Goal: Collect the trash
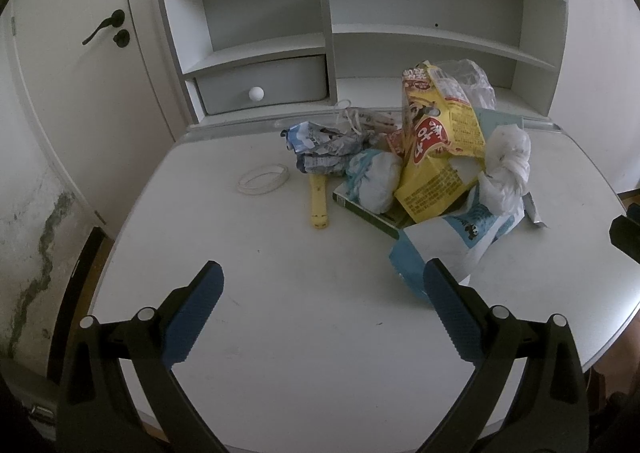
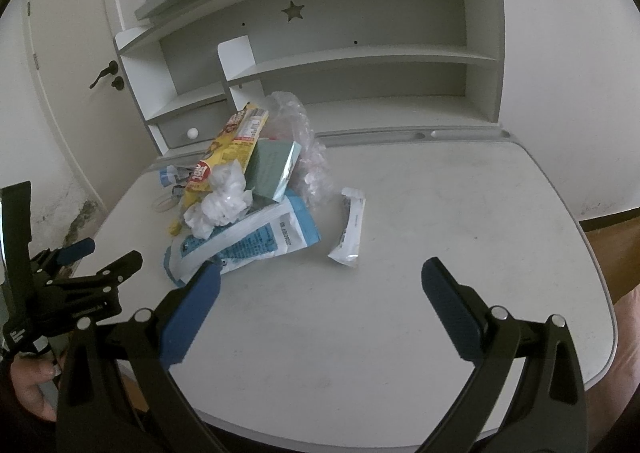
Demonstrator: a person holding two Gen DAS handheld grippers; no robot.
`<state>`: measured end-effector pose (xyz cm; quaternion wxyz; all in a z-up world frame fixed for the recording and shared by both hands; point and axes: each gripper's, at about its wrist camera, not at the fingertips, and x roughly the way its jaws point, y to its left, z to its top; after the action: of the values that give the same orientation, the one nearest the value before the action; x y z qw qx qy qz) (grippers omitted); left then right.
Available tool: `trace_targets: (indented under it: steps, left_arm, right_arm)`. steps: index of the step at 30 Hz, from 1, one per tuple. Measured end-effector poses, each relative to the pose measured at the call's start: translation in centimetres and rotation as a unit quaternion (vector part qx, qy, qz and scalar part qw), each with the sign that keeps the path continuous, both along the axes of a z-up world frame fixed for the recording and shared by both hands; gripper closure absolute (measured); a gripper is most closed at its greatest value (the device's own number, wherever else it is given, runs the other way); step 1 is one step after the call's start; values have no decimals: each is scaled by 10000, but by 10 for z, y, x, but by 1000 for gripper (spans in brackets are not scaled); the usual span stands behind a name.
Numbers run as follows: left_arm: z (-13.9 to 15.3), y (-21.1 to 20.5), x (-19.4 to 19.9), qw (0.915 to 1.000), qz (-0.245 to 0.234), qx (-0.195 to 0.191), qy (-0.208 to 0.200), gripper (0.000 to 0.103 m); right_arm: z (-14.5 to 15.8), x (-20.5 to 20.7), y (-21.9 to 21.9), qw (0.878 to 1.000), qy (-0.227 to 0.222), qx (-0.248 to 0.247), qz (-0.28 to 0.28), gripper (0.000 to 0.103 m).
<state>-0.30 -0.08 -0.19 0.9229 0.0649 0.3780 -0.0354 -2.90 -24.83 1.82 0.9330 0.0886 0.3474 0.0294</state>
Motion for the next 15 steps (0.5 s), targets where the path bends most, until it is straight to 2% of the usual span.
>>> trace_targets:
  steps: [15]
  left_arm:
    - [0, 0, 1, 10000, 0, 7, 8, 6]
  right_arm:
    - [0, 1, 1, 10000, -7, 0, 0, 5]
